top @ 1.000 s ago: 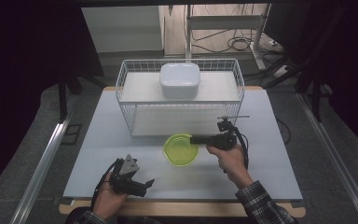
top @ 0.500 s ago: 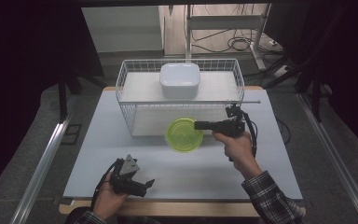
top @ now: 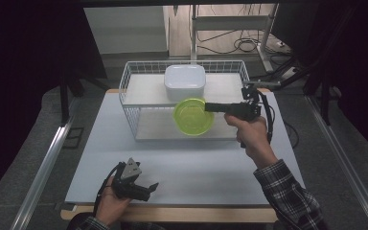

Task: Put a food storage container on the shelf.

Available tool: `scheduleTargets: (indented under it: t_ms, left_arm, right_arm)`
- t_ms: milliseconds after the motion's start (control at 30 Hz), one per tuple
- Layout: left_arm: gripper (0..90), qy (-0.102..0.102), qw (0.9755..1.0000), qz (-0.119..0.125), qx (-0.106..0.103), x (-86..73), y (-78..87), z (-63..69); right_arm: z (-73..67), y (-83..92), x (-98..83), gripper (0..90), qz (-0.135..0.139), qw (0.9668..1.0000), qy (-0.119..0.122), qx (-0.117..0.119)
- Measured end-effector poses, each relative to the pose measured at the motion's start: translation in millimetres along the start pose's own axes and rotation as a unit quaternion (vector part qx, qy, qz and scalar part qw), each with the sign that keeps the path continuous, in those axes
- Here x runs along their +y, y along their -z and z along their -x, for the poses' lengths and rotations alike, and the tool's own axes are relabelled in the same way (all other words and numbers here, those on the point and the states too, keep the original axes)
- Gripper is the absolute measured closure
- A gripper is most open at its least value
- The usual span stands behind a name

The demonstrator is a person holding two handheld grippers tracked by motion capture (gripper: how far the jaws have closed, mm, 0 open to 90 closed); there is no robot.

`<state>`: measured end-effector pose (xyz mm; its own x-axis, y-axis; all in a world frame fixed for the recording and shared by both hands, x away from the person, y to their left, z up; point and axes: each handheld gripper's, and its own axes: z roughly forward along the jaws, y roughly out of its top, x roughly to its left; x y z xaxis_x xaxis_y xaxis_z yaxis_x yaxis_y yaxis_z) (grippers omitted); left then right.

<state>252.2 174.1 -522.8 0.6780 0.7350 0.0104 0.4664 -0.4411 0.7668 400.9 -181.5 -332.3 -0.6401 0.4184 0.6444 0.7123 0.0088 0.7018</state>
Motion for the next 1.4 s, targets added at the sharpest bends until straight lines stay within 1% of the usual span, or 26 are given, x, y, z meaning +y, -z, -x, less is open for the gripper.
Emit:
scheduleTargets:
  t_ms: [167,333,400,667,900,1067,1100,1133,1200,1400]
  left_arm:
    - [0.5,0.007,1.0000,0.002,-0.001,-0.3,0.4,-1.6]
    - [0.4,0.003,1.0000,-0.001,0.000,-0.1,0.3,-0.9]
    - [0.3,0.006,1.0000,-0.002,-0.002,-0.2,0.0,-0.4]
    - [0.3,0.003,1.0000,-0.002,-0.003,-0.3,0.0,-0.3]
    - [0.3,0.001,1.0000,-0.002,-0.005,-0.3,-0.5,0.4]
    - [0.3,0.000,1.0000,-0.002,-0.007,-0.2,-0.4,0.8]
    - [0.3,0.000,1.0000,-0.002,-0.008,-0.2,-0.4,0.9]
    - [0.3,0.001,1.0000,-0.002,-0.008,-0.3,-0.5,1.0]
    - [0.3,0.000,1.0000,-0.002,-0.009,-0.3,-0.6,1.2]
    - [0.4,-0.001,0.9999,-0.003,-0.010,-0.3,-0.6,1.5]
  right_arm:
    - [-10.1,3.6,18.7,81.6,0.015,0.9999,0.005,-0.006]
    - [-18.8,4.6,37.3,81.6,0.031,0.9994,0.002,-0.017]
    - [-21.8,4.3,44.9,81.6,0.039,0.9990,0.001,-0.023]
    - [-29.7,-5.1,70.0,81.6,0.069,0.9961,-0.019,-0.051]
    - [-29.4,-17.5,86.9,81.6,0.097,0.9917,-0.038,-0.075]
    - [-25.8,-26.6,94.8,81.5,0.115,0.9875,-0.053,-0.095]
    - [-25.0,-28.9,96.0,81.5,0.119,0.9861,-0.055,-0.102]
    - [-24.3,-30.2,96.7,81.5,0.120,0.9859,-0.058,-0.102]
    - [-22.7,-34.1,98.1,81.5,0.125,0.9842,-0.064,-0.109]
    - [-20.4,-44.8,100.6,81.4,0.132,0.9808,-0.071,-0.125]
